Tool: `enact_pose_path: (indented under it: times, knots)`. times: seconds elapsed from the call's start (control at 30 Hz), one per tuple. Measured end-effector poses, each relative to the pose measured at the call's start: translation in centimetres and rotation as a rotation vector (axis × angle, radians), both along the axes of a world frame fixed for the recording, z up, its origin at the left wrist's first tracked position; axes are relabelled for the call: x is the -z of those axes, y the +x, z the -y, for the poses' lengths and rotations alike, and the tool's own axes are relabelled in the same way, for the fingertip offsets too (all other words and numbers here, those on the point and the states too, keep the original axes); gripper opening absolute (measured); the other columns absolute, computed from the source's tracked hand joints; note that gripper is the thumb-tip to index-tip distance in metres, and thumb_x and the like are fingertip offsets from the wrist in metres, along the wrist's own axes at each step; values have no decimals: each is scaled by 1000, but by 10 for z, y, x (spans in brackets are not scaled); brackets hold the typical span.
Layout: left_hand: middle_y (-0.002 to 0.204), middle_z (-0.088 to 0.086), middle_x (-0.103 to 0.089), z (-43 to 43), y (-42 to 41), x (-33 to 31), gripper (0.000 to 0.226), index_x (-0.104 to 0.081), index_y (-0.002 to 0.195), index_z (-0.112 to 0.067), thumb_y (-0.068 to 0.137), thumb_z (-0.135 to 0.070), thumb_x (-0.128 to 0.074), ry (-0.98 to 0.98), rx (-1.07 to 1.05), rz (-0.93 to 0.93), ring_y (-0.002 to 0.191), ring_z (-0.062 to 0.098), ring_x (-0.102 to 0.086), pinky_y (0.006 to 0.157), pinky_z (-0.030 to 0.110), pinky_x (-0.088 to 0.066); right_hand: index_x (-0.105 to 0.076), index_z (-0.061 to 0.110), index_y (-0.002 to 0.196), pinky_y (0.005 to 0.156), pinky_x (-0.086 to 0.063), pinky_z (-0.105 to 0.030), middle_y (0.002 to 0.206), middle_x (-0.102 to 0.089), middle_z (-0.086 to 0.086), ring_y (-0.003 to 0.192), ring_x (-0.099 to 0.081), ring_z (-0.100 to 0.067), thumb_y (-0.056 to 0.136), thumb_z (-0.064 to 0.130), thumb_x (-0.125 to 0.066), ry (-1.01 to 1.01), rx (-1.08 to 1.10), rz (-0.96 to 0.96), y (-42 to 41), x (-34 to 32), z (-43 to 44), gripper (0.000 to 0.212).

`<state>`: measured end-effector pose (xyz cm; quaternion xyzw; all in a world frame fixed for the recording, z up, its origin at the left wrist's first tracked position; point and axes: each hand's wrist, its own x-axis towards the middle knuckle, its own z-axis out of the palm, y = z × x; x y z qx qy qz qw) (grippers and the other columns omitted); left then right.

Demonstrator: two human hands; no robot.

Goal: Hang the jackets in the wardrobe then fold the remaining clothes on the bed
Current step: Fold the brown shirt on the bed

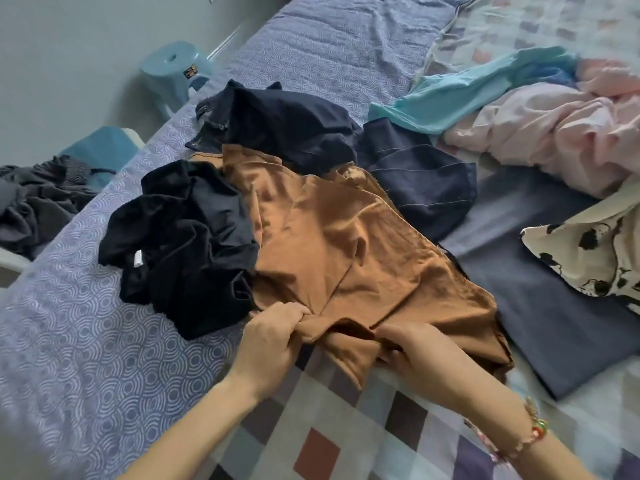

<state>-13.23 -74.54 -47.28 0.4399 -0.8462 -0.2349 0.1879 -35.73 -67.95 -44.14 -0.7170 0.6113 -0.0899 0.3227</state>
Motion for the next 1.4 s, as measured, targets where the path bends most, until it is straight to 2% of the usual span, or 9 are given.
enact_pose_path:
  times: [0.17, 0.3, 0.5, 0.63, 0.73, 0.87, 1.07, 1.27, 1.4]
  knots:
    - [89, -2, -60, -6, -22, -18, 23, -57, 96, -20, 78, -22, -41, 180, 157, 104, 87, 17, -55, 70, 28, -40, -9, 55, 133, 108, -3, -11, 142, 3, 28, 134, 3, 6, 62, 47, -80, -22, 161, 246, 19, -21, -12, 101]
    - [97, 0, -63, 9, -29, -23, 14, -53, 92, -24, 86, -14, -45, 312, 163, 111, 93, 22, -58, 78, 34, -44, -5, 36, 141, 106, -7, -15, 145, -5, 17, 139, -1, -3, 60, 40, -82, -44, 36, 60, 36, -19, 2, 112]
    - [86, -12, -65, 9, -18, -14, 13, -59, 95, -24, 90, -36, -55, 433, 128, -47, 81, 3, -60, 72, 25, -48, -56, 11, 91, 53, -48, -34, 81, -62, -5, 69, -62, -27, 74, 26, -49, -362, 64, 16, 38, -23, 23, 25]
    - [107, 0, -61, 22, -7, -17, 26, -59, 114, -11, 88, -6, -58, 202, -91, -118, 100, 13, -57, 83, 13, -40, -63, 11, 88, 68, -51, -34, 83, -66, 1, 76, -61, -16, 85, 16, -50, -418, 272, 255, 13, -72, 27, 14]
    - [121, 11, -59, 37, -6, -31, 33, -57, 119, -8, 87, -1, -54, 153, -209, -41, 111, 26, -55, 97, 33, -43, -65, 10, 89, 71, -48, -17, 81, -67, 3, 75, -60, -5, 84, 3, -59, -424, 441, 527, -5, -115, 29, 11]
    - [107, 8, -65, 41, -20, -67, 20, -61, 103, -15, 88, -6, -53, 163, -216, 114, 99, 32, -60, 77, 35, -43, -65, 19, 85, 74, -48, -18, 75, -68, 10, 75, -60, -4, 82, 0, -59, -443, 590, 746, -29, -180, 16, 20]
    - [88, -11, -65, 53, -44, -175, 44, -44, 98, -49, 81, -11, -59, 239, 111, 60, 80, 8, -61, 78, 28, -50, -45, 48, 97, 81, -26, 7, 93, -57, 35, 97, -42, 28, 81, -7, -60, -578, 417, 249, -97, -283, -29, 60]
    - [75, -17, -44, 35, -64, -276, 28, -26, 101, -36, 92, -24, -51, -133, 424, 151, 70, 14, -48, 68, 27, -42, -58, 61, 70, 75, -35, 0, 91, -55, 29, 89, -51, 18, 80, 2, -56, 30, 168, -169, -154, -348, -84, 60]
    - [94, -18, -47, -9, -89, -321, 18, -29, 109, -40, 94, -51, -29, -259, 686, 265, 86, 7, -49, 77, 19, -38, -51, 37, 107, 67, -39, -5, 100, -44, 18, 90, -46, 1, 80, 6, -54, 144, 256, -254, -174, -368, -140, 41]
